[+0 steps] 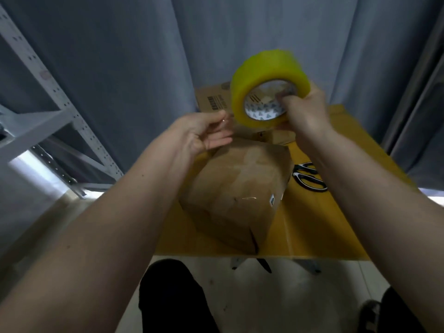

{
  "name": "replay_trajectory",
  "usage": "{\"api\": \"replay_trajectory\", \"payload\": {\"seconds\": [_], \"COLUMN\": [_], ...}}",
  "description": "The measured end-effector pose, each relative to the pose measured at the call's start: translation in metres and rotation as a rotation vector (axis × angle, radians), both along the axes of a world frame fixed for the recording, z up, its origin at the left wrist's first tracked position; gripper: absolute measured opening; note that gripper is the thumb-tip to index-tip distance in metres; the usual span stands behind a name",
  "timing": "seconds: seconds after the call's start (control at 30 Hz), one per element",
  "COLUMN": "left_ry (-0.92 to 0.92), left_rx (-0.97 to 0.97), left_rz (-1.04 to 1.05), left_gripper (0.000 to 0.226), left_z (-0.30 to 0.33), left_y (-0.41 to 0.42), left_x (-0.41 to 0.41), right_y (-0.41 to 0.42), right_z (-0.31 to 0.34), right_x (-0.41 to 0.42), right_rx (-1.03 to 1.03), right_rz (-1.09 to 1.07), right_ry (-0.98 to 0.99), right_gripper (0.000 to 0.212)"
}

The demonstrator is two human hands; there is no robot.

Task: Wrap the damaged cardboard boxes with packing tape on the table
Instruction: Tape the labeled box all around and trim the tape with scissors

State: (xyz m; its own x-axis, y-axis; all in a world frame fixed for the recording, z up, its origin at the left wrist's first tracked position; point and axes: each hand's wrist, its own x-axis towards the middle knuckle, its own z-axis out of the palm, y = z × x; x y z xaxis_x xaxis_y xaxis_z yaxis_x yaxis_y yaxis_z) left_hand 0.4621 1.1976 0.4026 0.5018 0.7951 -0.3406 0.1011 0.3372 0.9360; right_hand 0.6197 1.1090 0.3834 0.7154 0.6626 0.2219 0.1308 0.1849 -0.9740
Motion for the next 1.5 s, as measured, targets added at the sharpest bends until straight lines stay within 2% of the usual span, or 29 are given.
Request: {"api": "replay_trajectory", "payload": {"seconds": [0.1,0.17,0.27,0.4,0.53,0.7,0.8,0.9,1.0,1.1,1.3,1.4,1.5], "left_ry": [-0.006,-0.004,0.071,0.158,0.317,0.508,0.590,0.659,0.714,0.796,1.106,1.164,1.170], "left_rx": [-0.023,-0.031,0.039,0.100,0.303,0.520,0.591,0.747,0.948,1.140,1.450,1.446,1.344], "left_rz": [0.089,0.146,0.193,0.259,0.231,0.162,0.148,0.139,0.146,0.126,0.045,-0.007,0.010], "left_gripper": [0.020,0.020,0.020,0.020,0.018,0.026,0.027,0.032,0.022,0.022,0.018,0.021,0.024], "left_z": [-0.005,-0.012,-0.023,-0.040,-0.049,-0.055,-0.063,-0.073,-0.079,-0.080,-0.084,-0.080,-0.085], "left_y": [0.008,0.009,0.006,0.012,0.029,0.028,0.031,0.032,0.030,0.030,0.028,0.027,0.024], "left_x": [0.001,0.005,0.016,0.017,0.009,0.015,0.018,0.018,0.015,0.014,0.018,0.023,0.027], "right_y": [0.009,0.012,0.013,0.012,0.005,-0.005,-0.010,-0.011,-0.010,-0.013,-0.014,-0.011,-0.010], "right_z": [-0.009,-0.016,-0.028,-0.048,-0.048,-0.041,-0.046,-0.049,-0.045,-0.040,-0.028,-0.024,-0.024], "right_x": [-0.007,-0.007,-0.003,0.007,0.014,0.017,0.014,0.010,0.006,0.002,-0.009,-0.012,-0.013], "right_rx": [-0.025,-0.042,-0.120,-0.215,-0.306,-0.329,-0.366,-0.397,-0.429,-0.482,-0.607,-0.650,-0.662], "right_rz": [0.020,-0.006,-0.046,-0.122,-0.160,-0.228,-0.212,-0.205,-0.224,-0.219,-0.209,-0.223,-0.227], "right_ry": [0.000,-0.017,-0.042,-0.058,-0.202,-0.218,-0.277,-0.362,-0.447,-0.532,-0.687,-0.755,-0.771], "right_gripper": [0.023,0.032,0.040,0.033,0.029,0.023,0.016,0.013,0.016,0.021,0.024,0.029,0.031]}}
